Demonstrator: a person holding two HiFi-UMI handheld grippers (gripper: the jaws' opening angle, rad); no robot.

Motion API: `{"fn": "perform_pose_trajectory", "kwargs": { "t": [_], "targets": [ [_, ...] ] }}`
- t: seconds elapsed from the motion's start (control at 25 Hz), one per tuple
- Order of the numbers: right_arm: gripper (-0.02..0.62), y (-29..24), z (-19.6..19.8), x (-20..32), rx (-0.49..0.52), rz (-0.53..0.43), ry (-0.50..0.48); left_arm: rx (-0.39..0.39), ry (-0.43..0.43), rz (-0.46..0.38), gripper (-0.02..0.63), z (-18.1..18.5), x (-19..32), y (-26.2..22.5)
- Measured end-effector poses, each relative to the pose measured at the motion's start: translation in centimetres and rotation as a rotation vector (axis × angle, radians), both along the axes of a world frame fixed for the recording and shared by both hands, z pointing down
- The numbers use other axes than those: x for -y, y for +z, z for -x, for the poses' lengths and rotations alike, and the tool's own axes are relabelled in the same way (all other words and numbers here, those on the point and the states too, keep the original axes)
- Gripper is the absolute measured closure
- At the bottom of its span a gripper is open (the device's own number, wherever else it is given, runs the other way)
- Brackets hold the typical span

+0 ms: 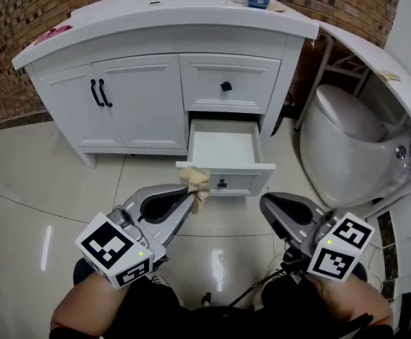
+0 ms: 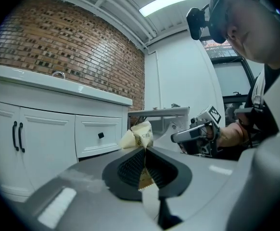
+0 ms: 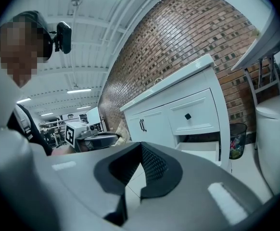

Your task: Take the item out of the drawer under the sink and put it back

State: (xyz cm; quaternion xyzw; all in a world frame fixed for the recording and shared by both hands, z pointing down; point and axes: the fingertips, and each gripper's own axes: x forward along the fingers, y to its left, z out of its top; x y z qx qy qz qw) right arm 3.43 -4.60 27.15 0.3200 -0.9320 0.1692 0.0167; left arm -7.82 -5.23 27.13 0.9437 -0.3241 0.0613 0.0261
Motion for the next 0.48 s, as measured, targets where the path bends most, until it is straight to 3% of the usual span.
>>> {"fn": "perform_pose_trajectory", "kwargs": {
  "t": [0.48],
  "targets": [
    [0.591, -0.01, -0.13, 0.12, 0.004, 0.005, 0.003, 0.011, -0.020, -0.004, 0.589, 0.06, 0.19, 0.10]
  ]
}}
